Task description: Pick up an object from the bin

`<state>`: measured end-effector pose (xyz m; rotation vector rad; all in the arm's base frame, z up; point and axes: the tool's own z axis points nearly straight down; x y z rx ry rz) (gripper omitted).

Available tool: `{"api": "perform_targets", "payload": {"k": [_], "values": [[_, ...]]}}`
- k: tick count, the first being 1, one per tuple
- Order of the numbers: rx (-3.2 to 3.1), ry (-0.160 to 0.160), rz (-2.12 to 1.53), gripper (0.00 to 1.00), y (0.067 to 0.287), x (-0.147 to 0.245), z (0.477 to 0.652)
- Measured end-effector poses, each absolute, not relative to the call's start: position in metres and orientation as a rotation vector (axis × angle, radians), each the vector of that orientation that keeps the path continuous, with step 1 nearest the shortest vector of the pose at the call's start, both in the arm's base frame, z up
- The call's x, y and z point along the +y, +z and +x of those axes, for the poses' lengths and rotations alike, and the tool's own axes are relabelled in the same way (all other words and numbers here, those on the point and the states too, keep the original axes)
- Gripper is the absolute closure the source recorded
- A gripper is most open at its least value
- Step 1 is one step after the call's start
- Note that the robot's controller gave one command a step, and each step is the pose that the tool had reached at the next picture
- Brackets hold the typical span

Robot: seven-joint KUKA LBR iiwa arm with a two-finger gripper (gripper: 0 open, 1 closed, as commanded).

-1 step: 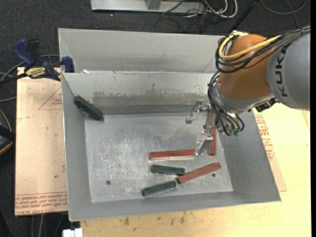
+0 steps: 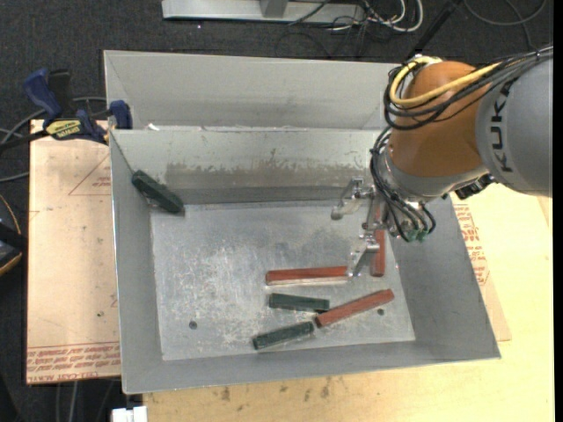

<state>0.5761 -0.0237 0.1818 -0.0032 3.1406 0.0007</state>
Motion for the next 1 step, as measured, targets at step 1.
{"api": "perform_targets", "payload": {"k": [1], "values": [[3.133, 0.005, 0.11, 1.0, 0.077, -0.044, 0.5742]]}}
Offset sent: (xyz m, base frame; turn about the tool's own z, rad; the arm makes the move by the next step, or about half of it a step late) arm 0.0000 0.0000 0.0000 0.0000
